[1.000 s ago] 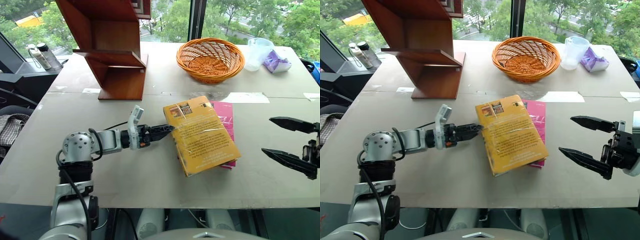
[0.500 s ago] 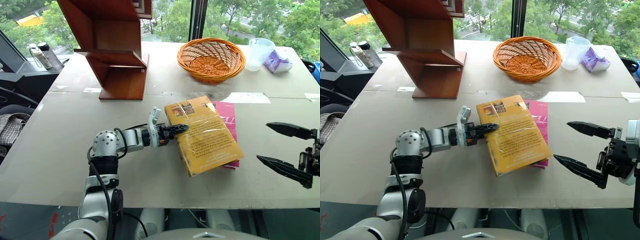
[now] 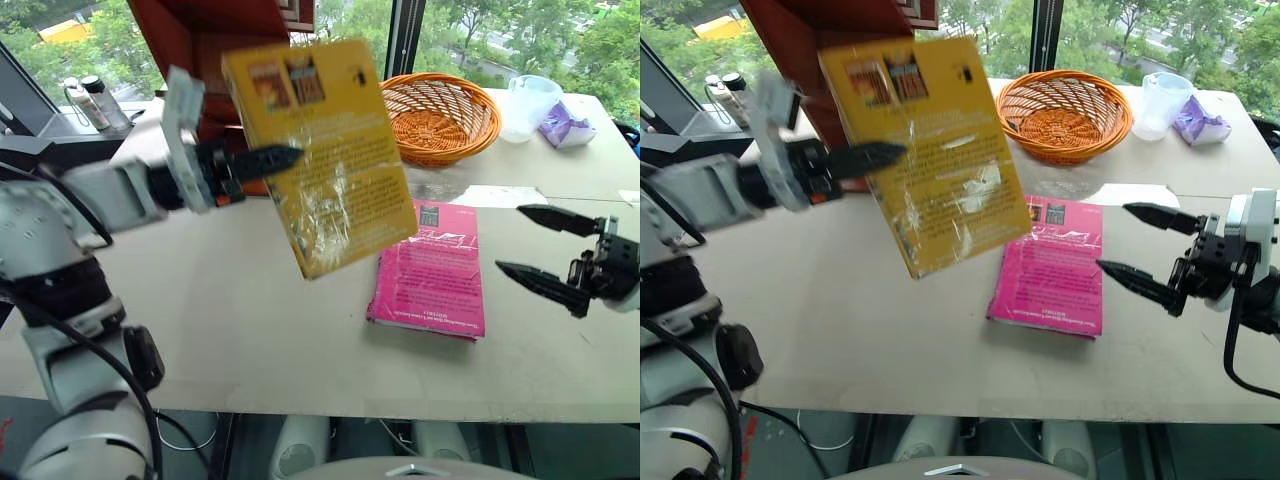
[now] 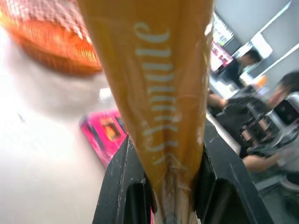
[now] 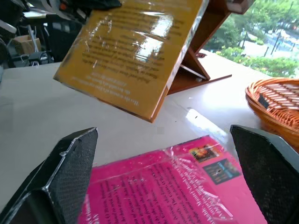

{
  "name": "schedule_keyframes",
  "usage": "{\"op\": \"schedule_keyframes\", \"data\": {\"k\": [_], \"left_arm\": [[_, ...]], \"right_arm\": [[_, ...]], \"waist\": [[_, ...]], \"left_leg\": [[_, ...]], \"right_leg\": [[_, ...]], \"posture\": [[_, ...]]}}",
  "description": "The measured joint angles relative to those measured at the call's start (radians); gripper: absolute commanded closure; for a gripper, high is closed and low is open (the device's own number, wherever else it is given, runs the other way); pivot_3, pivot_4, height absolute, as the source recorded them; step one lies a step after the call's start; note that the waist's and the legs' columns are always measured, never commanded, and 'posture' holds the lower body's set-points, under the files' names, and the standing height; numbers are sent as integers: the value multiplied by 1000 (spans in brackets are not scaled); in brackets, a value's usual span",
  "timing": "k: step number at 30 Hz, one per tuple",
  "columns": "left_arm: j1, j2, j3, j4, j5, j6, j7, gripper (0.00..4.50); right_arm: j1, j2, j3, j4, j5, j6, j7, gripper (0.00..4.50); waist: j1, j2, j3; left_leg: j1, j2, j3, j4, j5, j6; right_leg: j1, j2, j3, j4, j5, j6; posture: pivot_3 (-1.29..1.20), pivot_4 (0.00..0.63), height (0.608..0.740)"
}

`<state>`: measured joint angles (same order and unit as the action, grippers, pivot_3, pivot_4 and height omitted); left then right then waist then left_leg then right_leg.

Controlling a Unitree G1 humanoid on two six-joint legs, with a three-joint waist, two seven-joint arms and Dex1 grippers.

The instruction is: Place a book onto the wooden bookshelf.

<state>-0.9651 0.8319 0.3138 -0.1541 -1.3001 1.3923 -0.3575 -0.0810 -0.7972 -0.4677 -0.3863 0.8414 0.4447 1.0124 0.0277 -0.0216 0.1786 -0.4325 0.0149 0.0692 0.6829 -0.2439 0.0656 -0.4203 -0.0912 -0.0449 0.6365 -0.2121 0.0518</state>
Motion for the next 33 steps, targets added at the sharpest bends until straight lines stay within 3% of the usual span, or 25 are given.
{"op": "schedule_keyframes", "data": {"k": [3, 7, 12, 14, 22, 26, 33], "left_arm": [[-161, 91, -183, -138, 230, -204, -128, 3971], [-298, 221, -504, -139, 745, -684, -358, 3971], [-359, 285, -670, 25, 1198, -1124, -527, 3971], [-369, 292, -710, 123, 1328, -1195, -572, 3971], [-353, 254, -763, 500, 1590, -1329, -688, 3971], [-363, 203, -763, 588, 1653, -1369, -728, 3971], [-376, 192, -754, 700, 1712, -1445, -751, 3971]], "right_arm": [[-72, 2, 35, 118, -53, -54, 25, 0], [-170, 21, 70, 235, -93, -111, 55, 0], [-262, 43, 92, 326, -126, -174, 82, 0], [-286, 64, 116, 353, -135, -189, 93, 0], [-320, 103, 152, 367, -156, -228, 95, 0], [-328, 122, 148, 327, -156, -234, 46, 0], [-310, 155, 133, 210, -124, -228, -28, 0]], "waist": [[1, 1, 0], [-9, 3, 1], [-16, 5, 2], [-16, 5, 2], [-11, 5, 2], [-14, 5, 2], [-42, 6, 2]], "left_leg": [[1, -2, 3, -2, 0, 1], [2, -4, 4, -8, 0, 0], [3, -2, 5, -9, 1, 0], [1, 0, 6, -9, 1, 0], [-1, 3, 8, -6, 0, 1], [1, 3, 7, -3, 0, 1], [7, 8, 8, 0, -2, 5]], "right_leg": [[1, 1, 1, -4, 0, 0], [0, 5, 1, -7, 1, 3], [0, 8, 2, -7, 3, 7], [-2, 9, 2, -7, 3, 7], [-2, 9, 3, -7, 2, 10], [-2, 8, 3, -1, 2, 10], [-3, 11, 6, 10, 0, 13]], "posture": [[0, 150, 733], [0, 150, 733], [0, 150, 733], [0, 150, 733], [0, 150, 733], [0, 150, 733], [0, 150, 733]]}}
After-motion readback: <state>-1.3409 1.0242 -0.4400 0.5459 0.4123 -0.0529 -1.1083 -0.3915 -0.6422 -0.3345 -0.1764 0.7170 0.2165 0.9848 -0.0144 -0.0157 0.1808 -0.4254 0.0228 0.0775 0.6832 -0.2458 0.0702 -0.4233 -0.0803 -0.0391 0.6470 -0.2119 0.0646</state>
